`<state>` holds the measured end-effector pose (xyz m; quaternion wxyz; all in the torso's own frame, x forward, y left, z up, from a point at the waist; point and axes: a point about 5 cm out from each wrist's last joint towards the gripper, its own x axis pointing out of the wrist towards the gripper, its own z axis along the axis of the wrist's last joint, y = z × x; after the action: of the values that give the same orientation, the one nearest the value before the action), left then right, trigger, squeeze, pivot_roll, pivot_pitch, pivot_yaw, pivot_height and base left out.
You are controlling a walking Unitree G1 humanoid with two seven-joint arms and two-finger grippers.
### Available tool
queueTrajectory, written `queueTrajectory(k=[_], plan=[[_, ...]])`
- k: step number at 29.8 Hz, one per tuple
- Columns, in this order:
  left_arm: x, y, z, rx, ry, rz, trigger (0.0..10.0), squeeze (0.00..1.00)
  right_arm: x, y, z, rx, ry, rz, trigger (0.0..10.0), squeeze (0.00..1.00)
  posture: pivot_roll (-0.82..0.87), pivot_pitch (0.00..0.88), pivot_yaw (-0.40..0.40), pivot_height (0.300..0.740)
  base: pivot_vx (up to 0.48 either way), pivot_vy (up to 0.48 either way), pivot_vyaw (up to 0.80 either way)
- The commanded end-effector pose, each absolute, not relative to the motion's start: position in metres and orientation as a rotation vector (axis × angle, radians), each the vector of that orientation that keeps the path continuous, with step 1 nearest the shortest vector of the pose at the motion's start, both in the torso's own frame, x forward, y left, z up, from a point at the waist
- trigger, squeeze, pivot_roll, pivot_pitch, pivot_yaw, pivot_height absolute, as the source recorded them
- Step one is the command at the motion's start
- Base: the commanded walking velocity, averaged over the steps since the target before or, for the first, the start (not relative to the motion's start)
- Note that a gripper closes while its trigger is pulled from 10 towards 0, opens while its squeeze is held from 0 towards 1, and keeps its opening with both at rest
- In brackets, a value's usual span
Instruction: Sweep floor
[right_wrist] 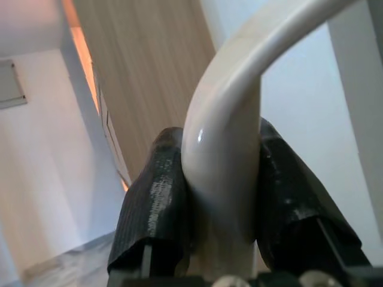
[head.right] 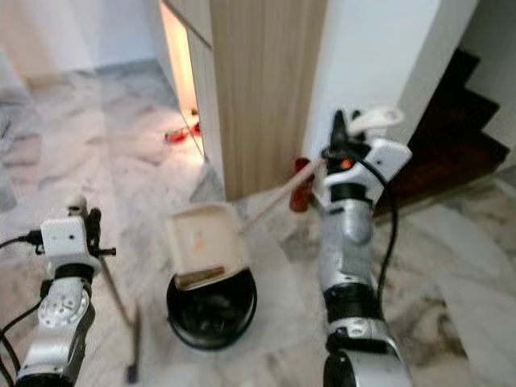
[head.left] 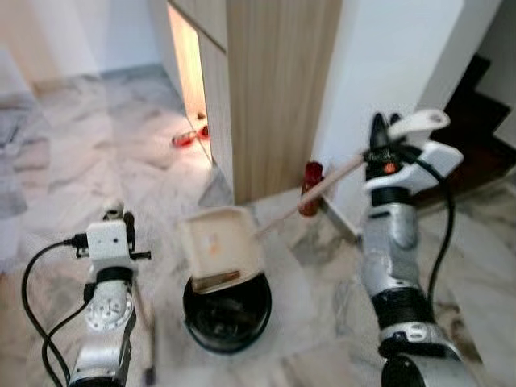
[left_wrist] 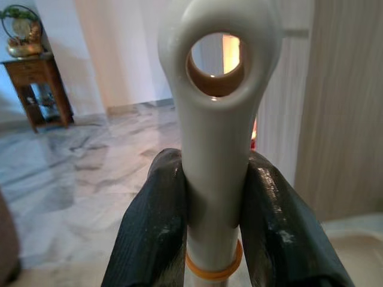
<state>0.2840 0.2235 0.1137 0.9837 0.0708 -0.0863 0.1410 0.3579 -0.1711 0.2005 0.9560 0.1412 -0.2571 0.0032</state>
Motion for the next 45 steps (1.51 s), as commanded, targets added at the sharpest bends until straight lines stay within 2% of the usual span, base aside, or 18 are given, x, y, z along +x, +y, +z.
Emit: queueTrajectory(k=[1,18,27,30,36,40,45], plan=[[0.285,0.228,0.124,0.166,-0.226,0.293,10.0,0.0,0.358,-0.158,0.219,0.318,-0.602,0.048,10.0,0.0,0.1,0.0,-0.034,0.74,0.0,0.0,0.0],[0.286,0.222,0.122,0.154,-0.23,0.263,10.0,0.0,0.351,-0.154,0.217,0.296,-0.606,0.092,10.0,0.0,0.09,0.0,-0.031,0.74,0.0,0.0,0.0],[0.287,0.22,0.122,0.148,-0.235,0.256,10.0,0.0,0.342,-0.146,0.223,0.261,-0.668,0.152,10.0,0.0,0.09,0.0,-0.032,0.74,0.0,0.0,0.0],[0.287,0.219,0.122,0.146,-0.236,0.251,10.0,0.0,0.333,-0.134,0.232,0.18,-0.735,0.232,10.0,0.0,0.09,0.0,-0.029,0.74,0.0,0.0,0.0],[0.288,0.218,0.121,0.143,-0.234,0.243,10.0,0.0,0.326,-0.119,0.237,0.136,-0.771,0.318,10.0,0.0,0.09,0.0,-0.028,0.74,0.0,0.0,0.0],[0.292,0.215,0.123,0.136,-0.238,0.235,10.0,0.0,0.314,-0.102,0.241,0.027,-0.819,0.422,10.0,0.0,0.1,0.0,-0.024,0.74,0.0,0.0,0.0],[0.293,0.216,0.124,0.137,-0.24,0.234,10.0,0.0,0.308,-0.095,0.246,0.014,-0.846,0.465,10.0,0.0,0.09,0.0,-0.022,0.74,0.0,0.0,0.0]])
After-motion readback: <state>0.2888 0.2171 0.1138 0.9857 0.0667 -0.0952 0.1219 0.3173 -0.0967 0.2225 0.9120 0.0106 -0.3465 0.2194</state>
